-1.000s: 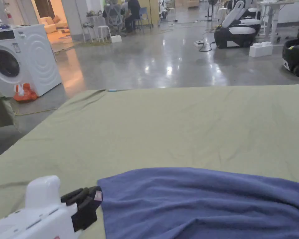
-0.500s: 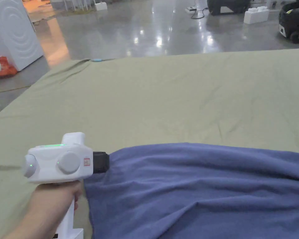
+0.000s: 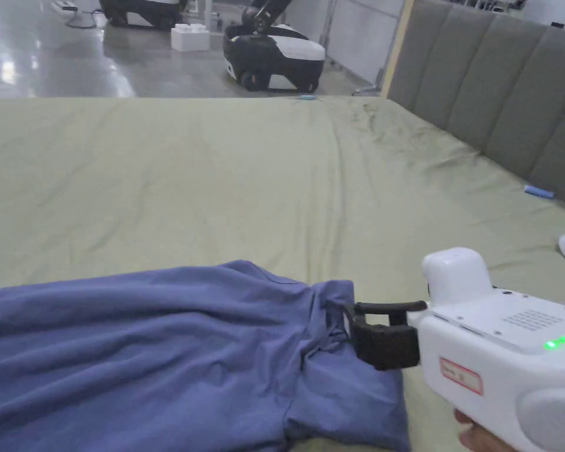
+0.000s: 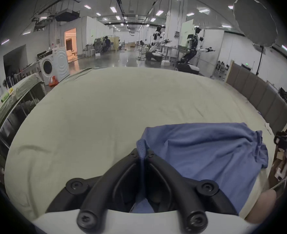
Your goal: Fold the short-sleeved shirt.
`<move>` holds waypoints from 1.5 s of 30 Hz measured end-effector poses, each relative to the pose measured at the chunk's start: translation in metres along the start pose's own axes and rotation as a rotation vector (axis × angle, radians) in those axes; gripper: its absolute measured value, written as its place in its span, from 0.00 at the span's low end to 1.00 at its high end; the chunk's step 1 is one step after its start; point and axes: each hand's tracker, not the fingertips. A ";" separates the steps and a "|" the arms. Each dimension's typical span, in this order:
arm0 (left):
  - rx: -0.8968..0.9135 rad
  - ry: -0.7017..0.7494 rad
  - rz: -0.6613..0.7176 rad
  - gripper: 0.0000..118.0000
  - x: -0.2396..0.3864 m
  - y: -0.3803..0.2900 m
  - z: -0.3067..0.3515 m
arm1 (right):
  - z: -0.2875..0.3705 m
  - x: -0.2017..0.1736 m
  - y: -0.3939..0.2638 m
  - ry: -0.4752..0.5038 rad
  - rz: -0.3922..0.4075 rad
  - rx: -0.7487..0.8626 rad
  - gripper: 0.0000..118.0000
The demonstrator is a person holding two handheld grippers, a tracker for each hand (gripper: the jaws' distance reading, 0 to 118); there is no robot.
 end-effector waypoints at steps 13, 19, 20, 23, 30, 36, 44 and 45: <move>0.005 0.028 -0.001 0.02 -0.004 0.010 0.017 | -0.060 -0.004 -0.001 0.196 0.032 -0.077 0.04; 0.215 0.020 0.068 0.02 -0.020 0.058 0.116 | 0.045 0.019 0.062 0.287 0.052 0.054 0.04; 0.236 0.031 0.061 0.02 -0.024 0.065 0.133 | 0.064 0.021 0.072 0.271 0.055 0.094 0.04; 0.336 0.050 0.090 0.02 -0.040 0.091 0.190 | 0.123 0.031 0.111 0.287 0.037 0.172 0.04; 0.401 0.112 0.160 0.02 -0.086 0.149 0.253 | 0.186 0.064 0.194 0.184 0.061 0.250 0.04; 0.419 0.129 0.127 0.02 -0.090 0.201 0.248 | 0.170 0.066 0.268 0.165 0.057 0.294 0.04; 0.445 0.254 0.065 0.02 -0.076 0.287 0.180 | 0.081 0.036 0.371 0.082 0.079 0.364 0.04; 0.452 0.276 0.068 0.02 -0.075 0.298 0.172 | 0.073 0.033 0.382 0.083 0.080 0.373 0.04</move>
